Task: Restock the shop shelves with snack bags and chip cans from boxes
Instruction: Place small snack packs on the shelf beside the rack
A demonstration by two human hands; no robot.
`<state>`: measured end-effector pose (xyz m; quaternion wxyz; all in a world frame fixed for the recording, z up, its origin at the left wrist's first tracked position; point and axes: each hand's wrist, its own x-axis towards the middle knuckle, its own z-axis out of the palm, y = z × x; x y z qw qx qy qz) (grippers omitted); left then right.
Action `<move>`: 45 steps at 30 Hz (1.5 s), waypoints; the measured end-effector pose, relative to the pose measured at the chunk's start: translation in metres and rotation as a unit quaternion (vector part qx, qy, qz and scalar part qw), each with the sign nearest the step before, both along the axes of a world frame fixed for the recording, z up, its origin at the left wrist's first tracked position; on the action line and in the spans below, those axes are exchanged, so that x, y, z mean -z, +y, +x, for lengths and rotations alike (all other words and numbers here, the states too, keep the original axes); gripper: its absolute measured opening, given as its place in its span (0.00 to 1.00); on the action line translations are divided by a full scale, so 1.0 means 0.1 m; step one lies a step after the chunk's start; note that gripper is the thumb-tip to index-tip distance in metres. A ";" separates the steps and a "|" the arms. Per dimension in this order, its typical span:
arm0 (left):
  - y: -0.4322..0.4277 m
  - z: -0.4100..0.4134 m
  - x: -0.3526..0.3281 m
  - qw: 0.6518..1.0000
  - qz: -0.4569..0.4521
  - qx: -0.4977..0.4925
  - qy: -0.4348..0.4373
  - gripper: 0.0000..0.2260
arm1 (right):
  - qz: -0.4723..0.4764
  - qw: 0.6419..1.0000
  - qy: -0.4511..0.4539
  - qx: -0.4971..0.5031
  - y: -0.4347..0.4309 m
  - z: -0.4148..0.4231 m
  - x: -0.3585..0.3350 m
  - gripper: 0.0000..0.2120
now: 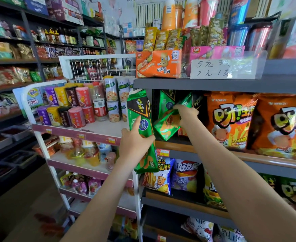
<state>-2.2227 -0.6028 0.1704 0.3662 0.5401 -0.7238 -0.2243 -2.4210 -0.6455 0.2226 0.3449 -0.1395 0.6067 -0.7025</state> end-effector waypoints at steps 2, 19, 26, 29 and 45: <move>0.00 0.06 0.02 1.000 -0.008 -0.011 -0.005 0.36 | -0.047 0.998 -0.050 0.010 -0.02 0.09 0.07 0.37; -0.01 0.23 0.23 0.997 -0.059 -0.036 -0.030 0.37 | -0.088 0.976 0.170 0.100 -0.12 0.24 0.41 0.52; -0.03 0.23 0.29 0.998 -0.056 -0.032 -0.026 0.37 | 0.045 0.879 0.475 0.028 -0.09 0.27 0.40 0.48; -0.04 0.22 0.29 0.997 -0.061 -0.031 -0.023 0.37 | 0.090 0.829 0.552 0.020 -0.10 0.24 0.44 0.46; -0.24 -0.46 0.04 0.993 -0.111 0.036 -0.030 0.36 | 0.183 0.723 0.664 0.044 0.14 -0.08 0.63 0.48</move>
